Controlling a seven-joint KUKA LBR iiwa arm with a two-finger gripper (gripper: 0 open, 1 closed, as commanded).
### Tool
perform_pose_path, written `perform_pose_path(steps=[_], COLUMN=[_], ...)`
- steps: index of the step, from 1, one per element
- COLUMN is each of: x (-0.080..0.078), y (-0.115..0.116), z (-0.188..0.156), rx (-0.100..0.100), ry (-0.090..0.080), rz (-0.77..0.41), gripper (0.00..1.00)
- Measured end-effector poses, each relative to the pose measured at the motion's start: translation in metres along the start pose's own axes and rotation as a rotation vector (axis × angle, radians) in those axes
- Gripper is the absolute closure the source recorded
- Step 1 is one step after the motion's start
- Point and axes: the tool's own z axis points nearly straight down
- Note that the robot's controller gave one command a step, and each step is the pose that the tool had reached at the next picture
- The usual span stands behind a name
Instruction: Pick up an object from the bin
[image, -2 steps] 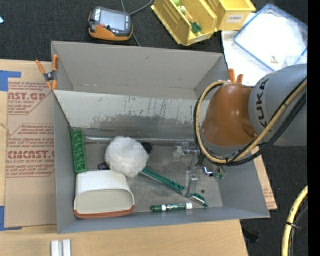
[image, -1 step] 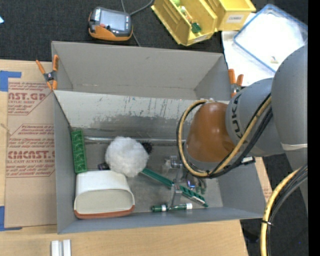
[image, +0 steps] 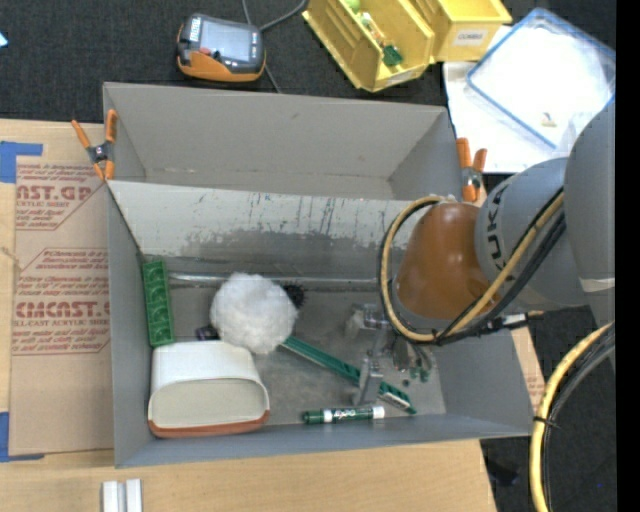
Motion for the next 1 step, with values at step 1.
perform_pose_path(steps=[1], x=[0.0096], y=[0.0294], z=[-0.0057], rx=[-0.003], ry=[0.016], rz=[-0.043], gripper=[1.00])
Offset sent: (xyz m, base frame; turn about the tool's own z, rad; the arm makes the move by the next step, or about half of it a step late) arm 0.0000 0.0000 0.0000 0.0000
